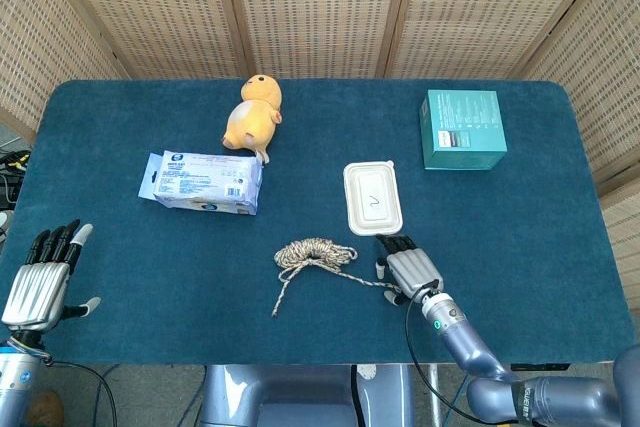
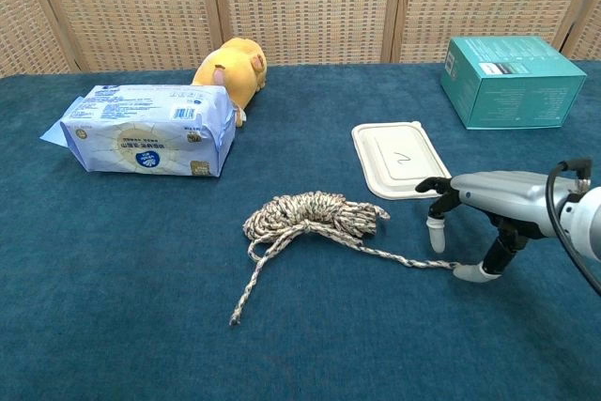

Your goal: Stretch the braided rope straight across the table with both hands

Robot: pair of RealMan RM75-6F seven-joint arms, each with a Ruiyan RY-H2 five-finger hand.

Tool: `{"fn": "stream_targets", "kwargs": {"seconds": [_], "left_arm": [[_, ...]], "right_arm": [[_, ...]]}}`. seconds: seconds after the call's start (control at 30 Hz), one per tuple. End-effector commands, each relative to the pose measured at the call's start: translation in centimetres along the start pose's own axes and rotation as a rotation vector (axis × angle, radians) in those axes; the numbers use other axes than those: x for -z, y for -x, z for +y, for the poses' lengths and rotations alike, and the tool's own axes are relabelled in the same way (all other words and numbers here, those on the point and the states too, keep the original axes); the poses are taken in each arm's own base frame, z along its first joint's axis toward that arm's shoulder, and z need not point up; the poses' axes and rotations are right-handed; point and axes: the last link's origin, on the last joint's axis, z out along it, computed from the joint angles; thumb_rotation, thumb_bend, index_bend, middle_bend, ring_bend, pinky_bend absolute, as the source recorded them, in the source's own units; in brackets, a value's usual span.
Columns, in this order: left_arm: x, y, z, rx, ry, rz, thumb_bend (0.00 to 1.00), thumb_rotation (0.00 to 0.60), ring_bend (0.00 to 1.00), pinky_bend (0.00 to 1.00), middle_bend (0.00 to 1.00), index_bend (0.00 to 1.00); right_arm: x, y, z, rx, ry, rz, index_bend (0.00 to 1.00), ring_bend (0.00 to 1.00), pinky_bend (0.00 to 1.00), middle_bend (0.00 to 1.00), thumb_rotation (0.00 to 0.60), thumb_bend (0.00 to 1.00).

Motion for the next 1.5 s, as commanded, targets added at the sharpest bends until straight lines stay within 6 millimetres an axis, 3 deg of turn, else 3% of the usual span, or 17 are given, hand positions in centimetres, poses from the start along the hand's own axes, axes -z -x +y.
{"fn": "stream_targets", "kwargs": {"seconds": [0.03,0.57,0.8,1.13,1.4,1.5], "left_arm": [[0.0,0.0,0.0,0.001,0.000,0.000,0.00,0.600,0.00,0.00,0.00,0.00],[0.0,0.2,0.0,-0.005,0.004,-0.004,0.00,0.600,0.00,0.00,0.00,0.00],[0.0,0.3,0.1,-0.010,0.004,-0.006,0.00,0.600,0.00,0.00,0.00,0.00],[0.0,0.4,0.5,-0.015,0.020,-0.006,0.00,0.600,0.00,0.00,0.00,0.00],[-0.7,0.7,2.7,-0.076,0.151,0.034,0.00,0.600,0.00,0.00,0.00,0.00],[-2.0,1.0,4.7,-0.155,0.246,0.060,0.00,0.600,0.00,0.00,0.00,0.13]], "right_arm": [[-0.2,0.6,0.1,-0.006,0.005,0.004,0.48,0.00,0.00,0.00,0.600,0.29],[-1.1,2.0,0.3,-0.001,-0.019,0.041,0.53,0.00,0.00,0.00,0.600,0.34],[-1.1,1.9,0.5,0.012,-0.034,0.069,0.59,0.00,0.00,0.00,0.600,0.43],[-0.7,1.5,0.5,0.044,-0.057,0.090,0.63,0.00,0.00,0.00,0.600,0.44],[-0.8,0.9,0.2,0.091,-0.079,0.118,0.64,0.00,0.00,0.00,0.600,0.44],[-0.9,0.6,0.2,0.119,-0.081,0.128,0.64,0.00,0.00,0.00,0.600,0.44]]}}
